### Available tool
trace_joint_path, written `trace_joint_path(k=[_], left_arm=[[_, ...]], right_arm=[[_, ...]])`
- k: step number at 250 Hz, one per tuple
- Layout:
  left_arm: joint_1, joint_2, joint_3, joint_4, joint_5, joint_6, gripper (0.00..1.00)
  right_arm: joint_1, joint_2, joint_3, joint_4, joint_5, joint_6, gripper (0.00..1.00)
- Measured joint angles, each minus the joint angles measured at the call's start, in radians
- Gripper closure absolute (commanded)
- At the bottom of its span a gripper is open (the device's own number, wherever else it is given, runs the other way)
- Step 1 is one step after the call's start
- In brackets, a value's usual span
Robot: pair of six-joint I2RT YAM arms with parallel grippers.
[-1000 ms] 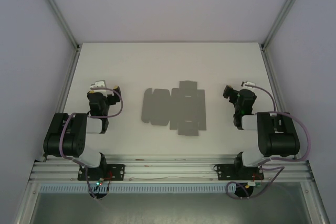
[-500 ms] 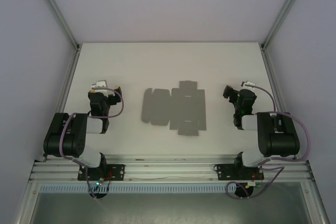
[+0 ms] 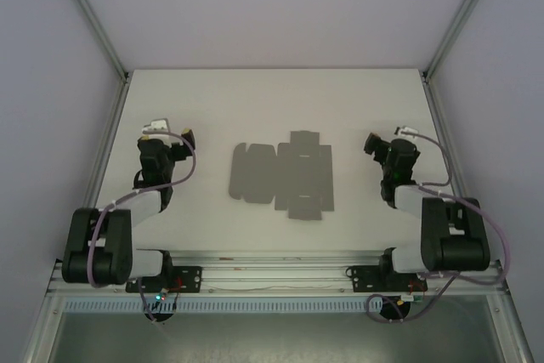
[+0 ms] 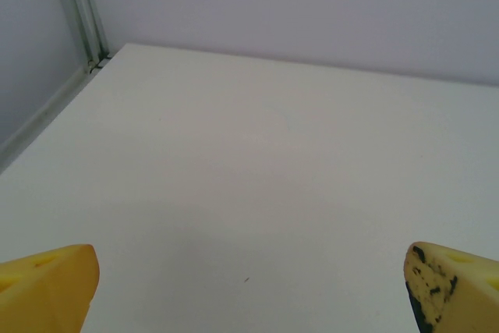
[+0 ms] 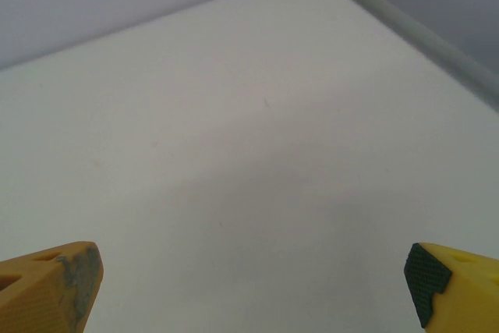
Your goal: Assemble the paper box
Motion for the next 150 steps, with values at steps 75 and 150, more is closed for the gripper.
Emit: trace_joint_path(k=[75, 150], left_arm=[[-0.072, -0.031, 0.185, -0.314, 0.138, -0.169, 0.0], [-0.185, 0.124, 0.211, -0.475, 0.458, -0.3, 0.0]], right_arm=[[0.2, -0.142, 0.244, -0.453, 0.038, 0.063, 0.03], [0.418, 0.062, 0.34, -0.732, -0.096, 0.235, 0.53]])
